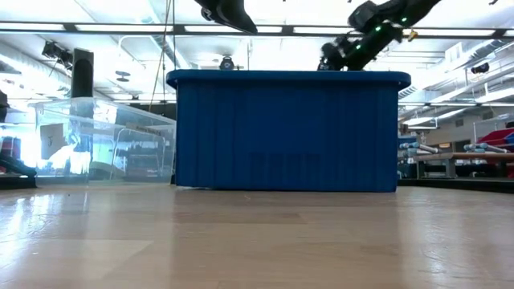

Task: Sort blocks
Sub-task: Remove the bin divider

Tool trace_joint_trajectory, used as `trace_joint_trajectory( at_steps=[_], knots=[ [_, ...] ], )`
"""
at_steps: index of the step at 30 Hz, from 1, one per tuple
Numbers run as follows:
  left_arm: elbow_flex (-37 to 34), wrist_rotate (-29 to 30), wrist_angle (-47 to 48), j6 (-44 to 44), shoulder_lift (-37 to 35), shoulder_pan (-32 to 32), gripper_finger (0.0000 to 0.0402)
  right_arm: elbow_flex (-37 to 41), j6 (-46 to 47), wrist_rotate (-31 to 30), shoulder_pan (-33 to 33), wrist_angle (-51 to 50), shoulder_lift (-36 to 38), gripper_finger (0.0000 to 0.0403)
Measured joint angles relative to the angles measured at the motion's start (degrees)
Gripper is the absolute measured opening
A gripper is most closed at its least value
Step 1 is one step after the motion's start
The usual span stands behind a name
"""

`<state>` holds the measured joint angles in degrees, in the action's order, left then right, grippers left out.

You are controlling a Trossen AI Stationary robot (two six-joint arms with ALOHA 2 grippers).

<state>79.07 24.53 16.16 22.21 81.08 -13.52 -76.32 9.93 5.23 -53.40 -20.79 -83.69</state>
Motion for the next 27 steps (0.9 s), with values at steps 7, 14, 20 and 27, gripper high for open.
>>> trace_joint_trajectory(
  at_steps=[7,14,20,27],
  knots=[
    [0.0,0.0,0.1,-0.1,0.0,0.0,0.0195,-12.9,1.2,-2.8,3.1,-16.4,-9.4,0.0203],
    [-0.1,0.0,0.0,-0.1,0.0,0.0,0.0195,-24.7,-0.2,-7.8,3.1,-31.1,-18.1,0.0192],
    [-1.4,-0.1,-0.1,0.1,0.0,0.0,0.0195,-25.3,-0.4,-6.9,3.5,-32.1,-21.9,0.0192],
    [-2.5,-0.2,-0.1,0.2,0.0,0.0,0.0195,-25.3,-0.7,-8.0,4.0,-31.4,-23.2,0.0138]
  ],
)
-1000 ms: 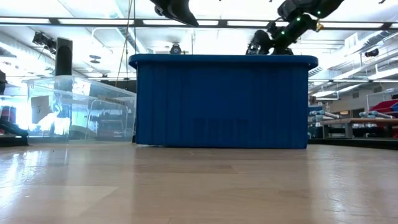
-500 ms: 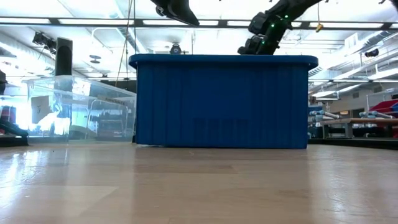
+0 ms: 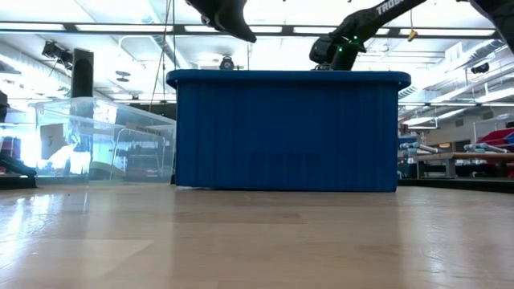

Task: Sort blocks
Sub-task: Remove the bin divider

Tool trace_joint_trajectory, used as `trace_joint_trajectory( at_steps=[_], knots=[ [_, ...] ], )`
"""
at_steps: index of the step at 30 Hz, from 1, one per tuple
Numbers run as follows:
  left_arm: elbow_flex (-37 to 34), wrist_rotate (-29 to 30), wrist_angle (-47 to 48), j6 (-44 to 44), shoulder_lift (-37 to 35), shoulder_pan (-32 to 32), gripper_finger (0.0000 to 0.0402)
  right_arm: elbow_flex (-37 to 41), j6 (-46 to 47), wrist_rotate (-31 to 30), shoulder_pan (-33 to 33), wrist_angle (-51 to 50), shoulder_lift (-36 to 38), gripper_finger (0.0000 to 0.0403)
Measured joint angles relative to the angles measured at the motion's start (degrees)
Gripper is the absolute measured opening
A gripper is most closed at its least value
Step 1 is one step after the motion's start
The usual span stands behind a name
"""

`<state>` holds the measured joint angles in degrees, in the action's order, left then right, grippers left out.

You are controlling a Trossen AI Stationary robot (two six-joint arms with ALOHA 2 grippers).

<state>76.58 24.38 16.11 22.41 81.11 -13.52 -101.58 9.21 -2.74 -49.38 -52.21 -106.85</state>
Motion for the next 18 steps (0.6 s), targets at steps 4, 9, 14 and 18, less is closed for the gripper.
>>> trace_joint_trajectory(
  at_steps=[4,9,14,18],
  knots=[
    [0.0,0.0,-0.5,0.0,0.0,0.0,0.0195,0.0,-0.4,-0.9,0.1,-0.3,0.1,0.0069],
    [0.0,0.0,-1.6,0.0,0.0,0.0,0.0195,-0.5,-0.6,-1.3,0.2,-0.7,0.1,0.0012],
    [0.0,0.0,-1.6,0.0,0.0,0.0,0.0195,-4.4,-0.3,-2.0,0.6,-3.0,0.1,0.0015],
    [0.0,0.0,-1.6,0.0,0.0,0.0,0.0195,-9.5,-0.3,-2.1,0.5,-6.2,0.1,0.0005]
  ],
)
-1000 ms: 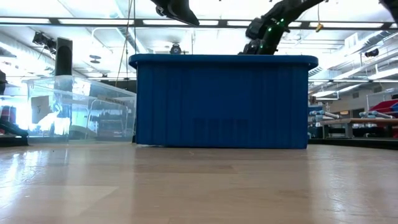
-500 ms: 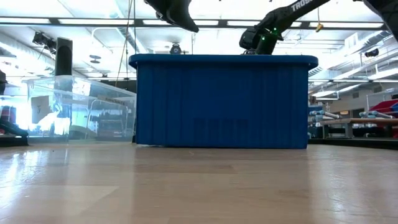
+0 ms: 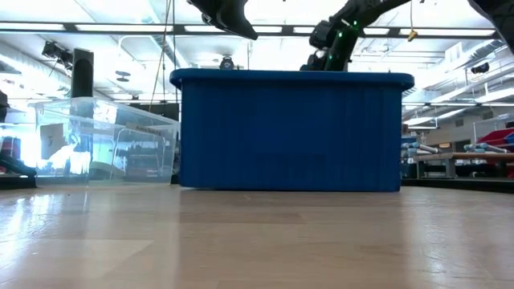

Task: Sort blocks
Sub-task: Remove the bin divider

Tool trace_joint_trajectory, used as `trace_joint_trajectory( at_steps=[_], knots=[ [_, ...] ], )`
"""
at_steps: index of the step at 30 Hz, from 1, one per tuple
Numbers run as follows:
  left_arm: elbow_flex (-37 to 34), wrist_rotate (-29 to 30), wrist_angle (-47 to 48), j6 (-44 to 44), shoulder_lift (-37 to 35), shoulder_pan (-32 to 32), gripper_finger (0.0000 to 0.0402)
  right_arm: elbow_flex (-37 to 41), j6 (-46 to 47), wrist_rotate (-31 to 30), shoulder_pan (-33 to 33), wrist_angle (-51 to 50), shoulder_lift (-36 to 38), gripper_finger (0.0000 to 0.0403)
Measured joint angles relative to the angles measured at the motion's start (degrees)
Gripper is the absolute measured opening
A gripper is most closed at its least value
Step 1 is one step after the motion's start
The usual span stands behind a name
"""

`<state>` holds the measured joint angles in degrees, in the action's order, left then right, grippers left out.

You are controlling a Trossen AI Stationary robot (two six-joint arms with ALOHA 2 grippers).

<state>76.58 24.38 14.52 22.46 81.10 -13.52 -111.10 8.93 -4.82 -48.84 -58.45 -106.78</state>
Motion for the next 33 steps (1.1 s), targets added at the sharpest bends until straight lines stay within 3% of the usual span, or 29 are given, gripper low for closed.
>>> trace_joint_trajectory(
  at_steps=[8,16,28,33],
  knots=[
    [0.0,0.0,-1.3,0.1,0.0,0.0,0.0195,-12.9,-1.4,-1.6,0.0,-6.6,0.0,0.0009],
    [0.0,0.0,-1.4,0.2,0.0,0.0,0.0195,-24.1,-4.7,-3.2,-1.5,-6.7,0.3,0.0009],
    [0.0,0.0,-1.4,0.2,0.0,0.0,0.0195,-23.0,-15.0,-15.9,-6.7,2.1,7.1,0.0008],
    [0.0,0.0,-1.4,0.2,0.0,0.0,0.0195,-23.0,-20.7,-17.1,-9.5,7.6,7.9,0.0008]
  ],
)
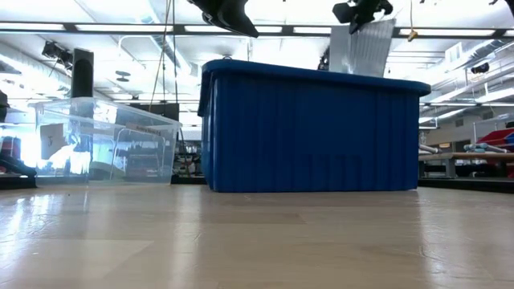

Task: Sort blocks
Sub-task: Remove the bin divider

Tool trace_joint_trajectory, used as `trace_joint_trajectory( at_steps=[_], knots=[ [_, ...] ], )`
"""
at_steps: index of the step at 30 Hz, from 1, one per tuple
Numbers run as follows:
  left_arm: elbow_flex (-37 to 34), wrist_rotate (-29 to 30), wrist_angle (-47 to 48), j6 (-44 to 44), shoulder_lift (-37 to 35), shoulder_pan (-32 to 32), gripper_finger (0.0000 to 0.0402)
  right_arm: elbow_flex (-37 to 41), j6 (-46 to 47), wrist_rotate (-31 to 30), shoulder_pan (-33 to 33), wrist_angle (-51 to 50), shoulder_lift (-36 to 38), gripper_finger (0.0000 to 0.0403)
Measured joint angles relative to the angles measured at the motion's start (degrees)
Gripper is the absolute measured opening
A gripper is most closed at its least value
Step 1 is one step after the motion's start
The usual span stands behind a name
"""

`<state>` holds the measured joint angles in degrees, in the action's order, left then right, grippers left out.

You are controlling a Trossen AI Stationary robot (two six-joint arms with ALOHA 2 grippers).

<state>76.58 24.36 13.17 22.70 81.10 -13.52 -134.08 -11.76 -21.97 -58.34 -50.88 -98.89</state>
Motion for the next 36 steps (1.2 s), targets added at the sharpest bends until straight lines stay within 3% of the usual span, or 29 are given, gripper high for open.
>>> trace_joint_trajectory(
  at_steps=[10,13,17,23,36],
  knots=[
    [0.0,0.0,0.0,0.0,0.0,0.0,0.0195,1.3,-15.1,-0.9,-6.6,5.9,-0.2,0.0008],
    [0.0,0.0,0.0,-0.1,0.0,0.0,0.0195,4.1,-11.6,3.9,-8.1,5.7,-0.2,0.0008],
    [0.0,0.0,0.0,-0.2,0.0,-0.1,0.0195,11.5,-7.2,7.0,-9.1,6.1,-0.3,0.0008],
    [0.0,0.0,0.0,-0.4,0.0,-0.1,0.0195,26.4,-3.8,3.1,-9.2,15.1,-0.4,0.0008],
    [0.0,0.0,0.1,-1.1,0.0,-0.1,0.0195,51.7,-11.7,0.8,-9.3,49.9,-0.4,0.0008]
  ],
)
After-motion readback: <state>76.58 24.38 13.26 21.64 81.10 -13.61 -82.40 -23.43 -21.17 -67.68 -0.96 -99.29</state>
